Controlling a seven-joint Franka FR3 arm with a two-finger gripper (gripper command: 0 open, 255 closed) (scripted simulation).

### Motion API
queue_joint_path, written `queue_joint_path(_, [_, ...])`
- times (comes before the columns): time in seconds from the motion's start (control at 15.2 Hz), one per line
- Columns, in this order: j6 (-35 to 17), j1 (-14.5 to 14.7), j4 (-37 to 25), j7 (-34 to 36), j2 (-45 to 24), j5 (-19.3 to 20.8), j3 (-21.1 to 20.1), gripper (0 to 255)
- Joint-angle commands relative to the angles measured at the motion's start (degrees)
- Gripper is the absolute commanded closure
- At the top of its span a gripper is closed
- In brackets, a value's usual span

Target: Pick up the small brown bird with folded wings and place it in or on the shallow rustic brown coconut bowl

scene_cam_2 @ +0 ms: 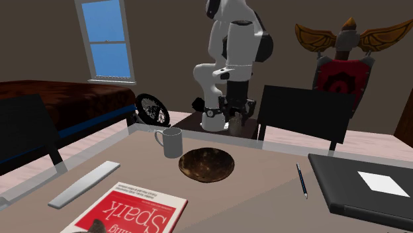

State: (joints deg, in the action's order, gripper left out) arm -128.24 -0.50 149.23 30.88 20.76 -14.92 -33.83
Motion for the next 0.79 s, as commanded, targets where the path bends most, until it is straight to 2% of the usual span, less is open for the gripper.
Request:
queue_joint_path(0.0, [-0.5, -2.4, -2.7, -0.7, -3.4, 2.6, 0.6, 255])
queue_joint_path(0.4, [0.0, -8.0, -12.5, -2.0, -13.9, 10.6, 2.5, 255])
queue_joint_path(0.59, [1.0, -9.8, -18.2, -2.2, -19.3, 14.3, 3.6, 255])
queue_joint_path(0.66, [1.9, -10.6, -22.0, -2.4, -22.6, 16.5, 4.2, 255])
queue_joint_path(0.73, [1.1, -10.6, -21.6, -2.1, -23.1, 16.8, 4.3, 255])
